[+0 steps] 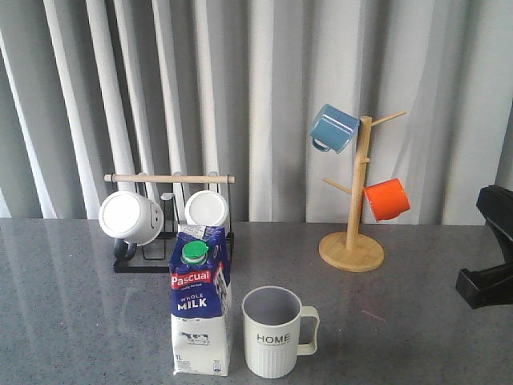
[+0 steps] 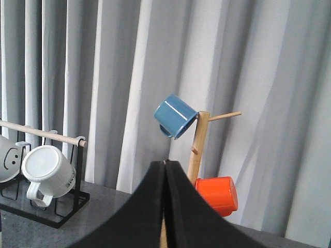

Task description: Place milk next to cup

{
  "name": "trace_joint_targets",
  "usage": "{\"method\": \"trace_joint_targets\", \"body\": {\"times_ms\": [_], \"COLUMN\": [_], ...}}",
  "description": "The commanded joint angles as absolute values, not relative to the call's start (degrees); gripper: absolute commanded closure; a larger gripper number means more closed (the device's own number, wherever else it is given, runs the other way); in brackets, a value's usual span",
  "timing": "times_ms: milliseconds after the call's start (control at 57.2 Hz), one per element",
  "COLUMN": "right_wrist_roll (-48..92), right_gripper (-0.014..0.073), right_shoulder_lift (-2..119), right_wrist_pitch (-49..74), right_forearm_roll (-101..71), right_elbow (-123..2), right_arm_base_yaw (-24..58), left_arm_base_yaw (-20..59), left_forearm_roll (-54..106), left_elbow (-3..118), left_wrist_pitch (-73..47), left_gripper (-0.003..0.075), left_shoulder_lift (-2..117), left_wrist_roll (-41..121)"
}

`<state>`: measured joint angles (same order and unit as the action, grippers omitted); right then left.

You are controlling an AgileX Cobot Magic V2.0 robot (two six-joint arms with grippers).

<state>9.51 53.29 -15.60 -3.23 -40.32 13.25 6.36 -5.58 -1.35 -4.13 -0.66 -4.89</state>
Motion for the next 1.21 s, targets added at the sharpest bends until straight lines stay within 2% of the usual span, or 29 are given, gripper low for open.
{"method": "trace_joint_targets", "body": {"times_ms": [0,367,1189], "right_wrist_roll": [9.5,9.5,9.5], "right_gripper": [0.0602,0.0602,0.0602], "right_shoulder_lift": [52.8,52.8,52.8], "right_wrist_pitch": [-19.7,-19.7,-19.7], "right_forearm_roll": [-2.8,-2.8,-2.8], "right_elbow": [-42.2,-42.2,-42.2], "right_arm_base_yaw": [13.0,13.0,13.0], "left_arm_base_yaw": [6.4,2.4,2.4], "left_forearm_roll": [-5.1,-3.6,-3.6], "left_elbow": [-0.2,-0.2,-0.2], "left_wrist_pitch": [-0.3,4.0,3.9], "left_gripper": [0.0727,0.0727,0.0727], "left_shoulder_lift": [-0.3,-0.3,-0.2], "left_wrist_roll": [-5.1,-5.6,-5.5]}}
